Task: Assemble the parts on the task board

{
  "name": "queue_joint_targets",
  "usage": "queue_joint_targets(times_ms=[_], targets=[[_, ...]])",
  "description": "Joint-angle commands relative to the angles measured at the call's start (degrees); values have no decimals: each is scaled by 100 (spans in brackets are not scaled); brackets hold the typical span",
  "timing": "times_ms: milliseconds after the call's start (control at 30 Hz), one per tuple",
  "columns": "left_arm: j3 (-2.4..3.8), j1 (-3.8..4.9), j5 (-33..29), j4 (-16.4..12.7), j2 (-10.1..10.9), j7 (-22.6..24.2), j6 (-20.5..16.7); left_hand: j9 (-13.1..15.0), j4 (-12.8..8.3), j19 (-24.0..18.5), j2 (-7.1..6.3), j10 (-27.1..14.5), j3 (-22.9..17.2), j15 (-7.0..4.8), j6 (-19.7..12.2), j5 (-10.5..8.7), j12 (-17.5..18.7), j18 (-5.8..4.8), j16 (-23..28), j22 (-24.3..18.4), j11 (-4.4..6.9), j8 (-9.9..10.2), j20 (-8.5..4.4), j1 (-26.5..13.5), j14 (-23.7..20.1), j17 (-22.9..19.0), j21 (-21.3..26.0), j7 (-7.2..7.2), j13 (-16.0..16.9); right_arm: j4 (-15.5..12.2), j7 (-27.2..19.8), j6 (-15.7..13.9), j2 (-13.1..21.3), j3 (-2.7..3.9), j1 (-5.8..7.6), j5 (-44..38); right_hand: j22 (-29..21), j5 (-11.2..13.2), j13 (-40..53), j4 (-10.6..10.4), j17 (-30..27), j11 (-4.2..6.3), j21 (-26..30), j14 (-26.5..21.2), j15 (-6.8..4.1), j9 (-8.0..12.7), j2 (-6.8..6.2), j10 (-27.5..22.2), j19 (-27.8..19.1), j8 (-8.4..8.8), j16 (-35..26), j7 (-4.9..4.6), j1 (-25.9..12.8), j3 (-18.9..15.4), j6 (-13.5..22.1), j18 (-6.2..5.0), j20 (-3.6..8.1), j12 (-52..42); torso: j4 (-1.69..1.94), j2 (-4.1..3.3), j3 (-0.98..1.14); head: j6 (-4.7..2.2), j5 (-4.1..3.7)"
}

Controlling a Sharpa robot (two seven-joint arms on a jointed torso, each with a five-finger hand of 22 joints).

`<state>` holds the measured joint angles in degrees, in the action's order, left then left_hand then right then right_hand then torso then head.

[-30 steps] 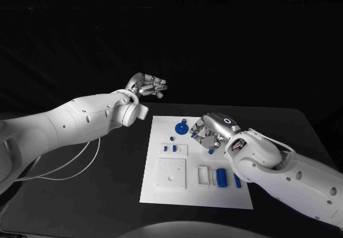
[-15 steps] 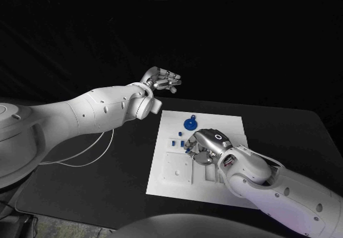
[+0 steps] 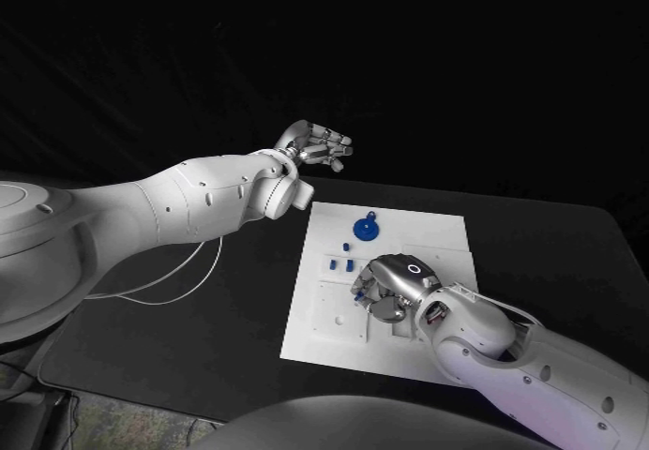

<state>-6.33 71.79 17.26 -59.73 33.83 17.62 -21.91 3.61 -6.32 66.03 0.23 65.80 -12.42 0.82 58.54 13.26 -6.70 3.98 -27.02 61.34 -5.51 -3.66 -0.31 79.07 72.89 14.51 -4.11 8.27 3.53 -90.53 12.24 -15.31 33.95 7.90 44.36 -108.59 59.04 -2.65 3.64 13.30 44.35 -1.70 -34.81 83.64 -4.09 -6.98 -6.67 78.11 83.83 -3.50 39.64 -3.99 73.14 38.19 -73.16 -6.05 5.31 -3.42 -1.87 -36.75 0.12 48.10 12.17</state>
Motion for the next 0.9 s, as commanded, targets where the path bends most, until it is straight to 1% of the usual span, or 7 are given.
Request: queue_joint_targets(times_ms=[33,200,400,633,900], targets=[[7,2,-33,-12,1,47,92,5,12,-27,19,-55,-32,16,-49,-24,3,28,22,2,0,2,-6,-26,12,8,14,8,-7,-27,-13,155,11,-3,-29,-93,29,-12,5,77,13,80,31,11,-13,-3,60,118,253,-21,-29,-7,22,-15,-34,-97,36,-26,6,-3,7,13,22],[7,1,-33,-13,14,45,87,5,12,-27,19,-55,-32,16,-49,-24,3,28,22,2,0,2,-6,-26,12,8,14,8,-7,-63,-6,159,24,-5,-57,-103,32,-12,6,83,14,80,32,11,-13,-3,63,118,253,-21,-31,-7,19,-17,-35,-97,36,-26,1,-2,8,20,28],[7,1,-33,-10,18,40,91,5,12,-27,19,-55,-32,16,-49,-24,3,28,22,2,0,2,-6,-26,12,8,14,8,-7,-87,8,162,34,-6,-84,-124,33,-12,6,94,17,79,45,10,-13,-1,66,119,253,-21,-33,-7,16,-14,-35,-98,37,-26,-8,-1,9,45,53],[7,1,-33,-7,17,31,107,5,12,-27,19,-55,-32,16,-49,-24,3,28,22,2,0,2,-6,-26,12,8,14,8,-7,2,70,172,20,-6,-104,-202,49,-12,5,105,21,78,36,12,-13,0,72,117,256,-20,-34,-7,9,-9,-35,-97,37,-24,-4,-2,7,47,45],[7,-5,-33,9,2,8,130,5,7,-29,24,-68,-31,18,-57,-24,1,30,19,0,-4,2,-4,-28,6,11,12,11,-8,109,184,105,-20,-7,-145,-319,60,-12,6,116,25,79,37,13,-15,0,67,122,257,-21,-35,-5,5,6,-38,-99,38,-26,-2,0,7,23,27]])
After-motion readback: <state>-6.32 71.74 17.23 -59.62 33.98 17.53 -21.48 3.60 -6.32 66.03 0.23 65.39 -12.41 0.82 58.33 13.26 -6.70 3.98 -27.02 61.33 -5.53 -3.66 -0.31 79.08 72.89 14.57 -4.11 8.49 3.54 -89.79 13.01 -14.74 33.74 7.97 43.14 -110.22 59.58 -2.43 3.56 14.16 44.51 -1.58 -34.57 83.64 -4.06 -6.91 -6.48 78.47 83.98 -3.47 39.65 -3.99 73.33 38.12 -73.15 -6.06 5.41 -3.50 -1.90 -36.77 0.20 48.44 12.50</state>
